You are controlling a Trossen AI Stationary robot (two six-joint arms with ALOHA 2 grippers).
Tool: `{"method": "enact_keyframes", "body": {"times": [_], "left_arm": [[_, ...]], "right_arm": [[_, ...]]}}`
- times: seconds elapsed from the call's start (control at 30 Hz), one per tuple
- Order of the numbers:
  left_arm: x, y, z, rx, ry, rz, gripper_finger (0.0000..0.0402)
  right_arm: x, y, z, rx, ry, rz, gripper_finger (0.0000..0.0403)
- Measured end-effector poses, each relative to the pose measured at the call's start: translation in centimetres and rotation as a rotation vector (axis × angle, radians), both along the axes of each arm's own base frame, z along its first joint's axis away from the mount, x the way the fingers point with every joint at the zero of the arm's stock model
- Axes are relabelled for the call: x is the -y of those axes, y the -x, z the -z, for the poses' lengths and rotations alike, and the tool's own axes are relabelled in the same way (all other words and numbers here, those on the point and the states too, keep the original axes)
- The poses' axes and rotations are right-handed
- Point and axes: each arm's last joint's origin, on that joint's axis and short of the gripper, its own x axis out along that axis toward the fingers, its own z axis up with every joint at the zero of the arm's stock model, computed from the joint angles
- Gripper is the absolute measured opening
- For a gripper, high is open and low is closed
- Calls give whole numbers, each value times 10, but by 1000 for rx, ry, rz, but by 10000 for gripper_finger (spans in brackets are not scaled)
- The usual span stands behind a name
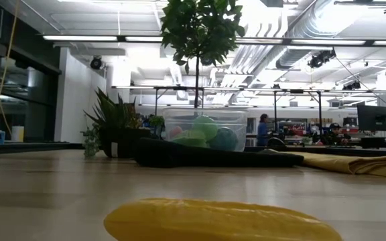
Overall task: Pick and placing Produce into tupperware
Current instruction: Put the dark red cherry into the transparent bin
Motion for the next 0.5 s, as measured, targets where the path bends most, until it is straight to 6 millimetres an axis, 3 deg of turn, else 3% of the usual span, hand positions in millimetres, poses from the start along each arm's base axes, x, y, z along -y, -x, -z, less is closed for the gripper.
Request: {"method": "enact_keyframes", "body": {"times": [0.37, 0.5], "left_arm": [[31, 26, 25, -113, -109, -22, 127], [42, 28, 36, -81, -164, -58, 148]], "right_arm": [[0, -1, -1, 8, -27, 6, 124], [0, -2, -2, 24, -36, 10, 124]]}}
